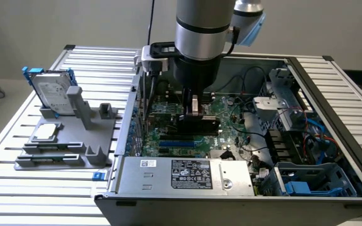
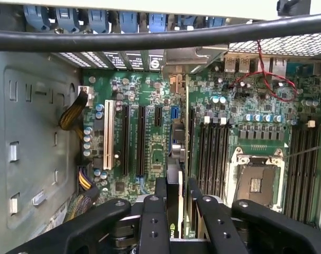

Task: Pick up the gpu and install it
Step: 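Insert the gpu into the slot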

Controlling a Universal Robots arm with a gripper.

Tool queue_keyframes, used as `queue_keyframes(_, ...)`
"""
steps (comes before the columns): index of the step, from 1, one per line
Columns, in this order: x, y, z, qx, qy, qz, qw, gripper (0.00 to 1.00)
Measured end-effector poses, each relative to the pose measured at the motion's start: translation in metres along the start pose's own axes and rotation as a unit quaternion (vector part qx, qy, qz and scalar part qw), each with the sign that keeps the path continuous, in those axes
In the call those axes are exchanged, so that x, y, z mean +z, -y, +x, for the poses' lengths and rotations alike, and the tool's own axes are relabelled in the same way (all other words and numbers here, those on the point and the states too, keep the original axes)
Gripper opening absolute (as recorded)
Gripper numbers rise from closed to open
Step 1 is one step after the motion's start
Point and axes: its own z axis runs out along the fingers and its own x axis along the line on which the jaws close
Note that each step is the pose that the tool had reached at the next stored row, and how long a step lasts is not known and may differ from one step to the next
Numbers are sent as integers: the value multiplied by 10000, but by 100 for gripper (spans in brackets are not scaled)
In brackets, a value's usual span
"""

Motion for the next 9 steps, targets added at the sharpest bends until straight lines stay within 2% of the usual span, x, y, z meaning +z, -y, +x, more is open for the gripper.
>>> queue_keyframes(3, 51, -37, 1, -8, 0, 13, 10000, 27)
queue_keyframes(9, 68, -49, 1, -8, 1, 15, 10000, 27)
